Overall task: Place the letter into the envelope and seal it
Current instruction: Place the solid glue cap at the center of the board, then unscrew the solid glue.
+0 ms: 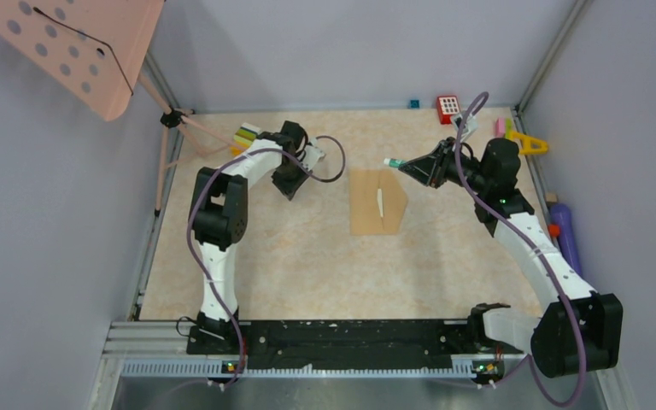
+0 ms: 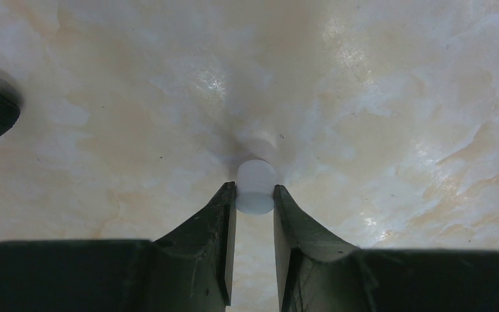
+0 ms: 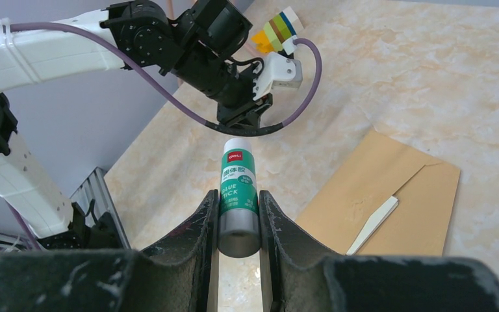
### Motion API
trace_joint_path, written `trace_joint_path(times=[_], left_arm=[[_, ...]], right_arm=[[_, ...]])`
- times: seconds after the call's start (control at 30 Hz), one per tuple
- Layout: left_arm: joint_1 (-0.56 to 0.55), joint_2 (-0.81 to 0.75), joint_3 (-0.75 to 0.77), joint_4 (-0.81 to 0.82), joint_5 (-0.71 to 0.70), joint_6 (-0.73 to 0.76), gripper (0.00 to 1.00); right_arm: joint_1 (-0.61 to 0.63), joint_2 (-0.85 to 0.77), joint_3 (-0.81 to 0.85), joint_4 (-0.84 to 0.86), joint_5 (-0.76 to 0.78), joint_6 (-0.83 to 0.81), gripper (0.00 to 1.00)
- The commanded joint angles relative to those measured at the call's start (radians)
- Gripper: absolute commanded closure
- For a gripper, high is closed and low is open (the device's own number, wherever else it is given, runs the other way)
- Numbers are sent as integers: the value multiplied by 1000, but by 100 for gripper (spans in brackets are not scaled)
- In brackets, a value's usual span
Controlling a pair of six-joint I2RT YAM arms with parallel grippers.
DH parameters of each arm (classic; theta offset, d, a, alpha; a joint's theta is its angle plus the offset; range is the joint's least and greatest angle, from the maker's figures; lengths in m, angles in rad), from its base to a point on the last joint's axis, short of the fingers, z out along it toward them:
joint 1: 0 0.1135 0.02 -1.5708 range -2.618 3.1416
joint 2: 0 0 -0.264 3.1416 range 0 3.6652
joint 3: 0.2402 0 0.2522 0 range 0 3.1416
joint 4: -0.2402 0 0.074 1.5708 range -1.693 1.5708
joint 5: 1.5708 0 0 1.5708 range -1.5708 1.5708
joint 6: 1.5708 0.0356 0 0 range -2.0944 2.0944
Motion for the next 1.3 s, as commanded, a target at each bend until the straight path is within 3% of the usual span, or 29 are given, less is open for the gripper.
trace_joint_path(times=[0.0, 0.2, 0.3, 0.43, 0.67, 0.83, 0.97, 1.13, 1.27], left_arm=[[-11, 7, 29, 9, -6, -10, 79], [-15, -14, 32, 8, 7, -20, 54], [-17, -42, 37, 10, 28, -25, 30], [-19, -90, 54, 2, 56, -29, 10], [-18, -292, 32, 56, 207, -31, 2], [-18, -540, -142, 302, 467, -35, 2], [-38, -686, -278, 455, 672, -66, 2], [-112, -725, -286, 467, 786, -106, 1], [-169, -711, -278, 461, 810, -128, 2]], right_arm=[[-6, -38, 41, 28, -5, -16, 100], [-7, -38, 39, 28, -3, -16, 100], [-7, -37, 40, 27, -2, -16, 100], [-9, -34, 40, 26, 0, -18, 100], [-18, -21, 38, 24, 0, -20, 100], [-22, -5, 35, 33, -22, -12, 100], [-24, 38, 25, 86, -126, 39, 100], [-16, 135, -3, 274, -349, 209, 100], [19, 165, -11, 330, -412, 237, 100]])
